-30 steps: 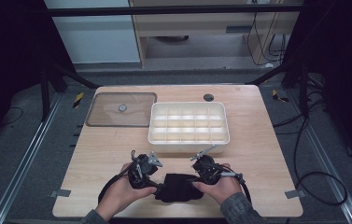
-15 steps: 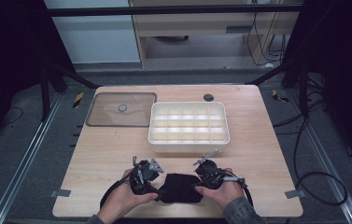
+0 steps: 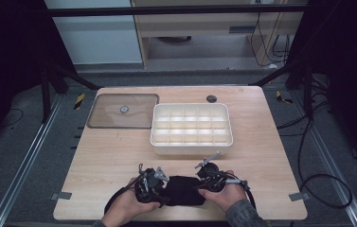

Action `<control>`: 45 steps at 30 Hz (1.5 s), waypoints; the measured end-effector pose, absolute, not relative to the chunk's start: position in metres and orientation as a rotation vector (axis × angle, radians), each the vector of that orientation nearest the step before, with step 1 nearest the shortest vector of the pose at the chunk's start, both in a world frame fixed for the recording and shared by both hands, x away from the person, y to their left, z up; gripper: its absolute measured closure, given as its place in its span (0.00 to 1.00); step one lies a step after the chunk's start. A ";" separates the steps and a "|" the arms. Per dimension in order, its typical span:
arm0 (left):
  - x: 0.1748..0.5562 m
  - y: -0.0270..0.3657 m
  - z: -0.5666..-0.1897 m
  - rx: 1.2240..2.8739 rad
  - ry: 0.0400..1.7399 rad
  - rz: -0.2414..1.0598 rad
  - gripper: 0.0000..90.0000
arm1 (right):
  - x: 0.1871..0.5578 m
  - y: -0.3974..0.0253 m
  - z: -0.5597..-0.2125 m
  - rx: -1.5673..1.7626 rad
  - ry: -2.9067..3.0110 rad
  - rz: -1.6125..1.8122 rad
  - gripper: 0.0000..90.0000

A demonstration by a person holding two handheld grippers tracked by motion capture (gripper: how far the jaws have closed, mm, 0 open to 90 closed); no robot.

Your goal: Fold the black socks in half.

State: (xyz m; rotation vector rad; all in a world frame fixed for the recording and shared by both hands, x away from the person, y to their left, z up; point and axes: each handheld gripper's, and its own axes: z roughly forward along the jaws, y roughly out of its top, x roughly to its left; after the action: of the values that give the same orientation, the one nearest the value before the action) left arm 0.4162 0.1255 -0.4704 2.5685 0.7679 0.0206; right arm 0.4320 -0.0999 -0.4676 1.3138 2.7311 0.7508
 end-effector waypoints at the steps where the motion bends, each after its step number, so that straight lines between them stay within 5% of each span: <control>1: 0.417 0.126 -0.472 2.570 0.764 0.019 0.63 | 0.432 -0.100 -0.467 1.313 2.730 0.752 0.68; 13: 0.421 0.129 -0.470 2.544 0.751 0.008 0.91 | 0.431 -0.100 -0.466 1.309 2.725 0.776 0.72; 27: 0.431 0.138 -0.460 2.554 0.770 0.053 0.91 | 0.435 -0.098 -0.459 1.303 2.709 0.796 0.69; 45: 0.437 0.146 -0.447 2.503 0.794 0.054 0.88 | 0.439 -0.091 -0.466 1.297 2.734 0.813 0.81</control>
State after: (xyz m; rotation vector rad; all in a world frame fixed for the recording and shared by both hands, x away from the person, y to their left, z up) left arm 0.4371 0.1462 -0.4473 2.5035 0.7939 0.0536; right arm 0.4394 -0.0913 -0.4658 1.2966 2.7340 0.8127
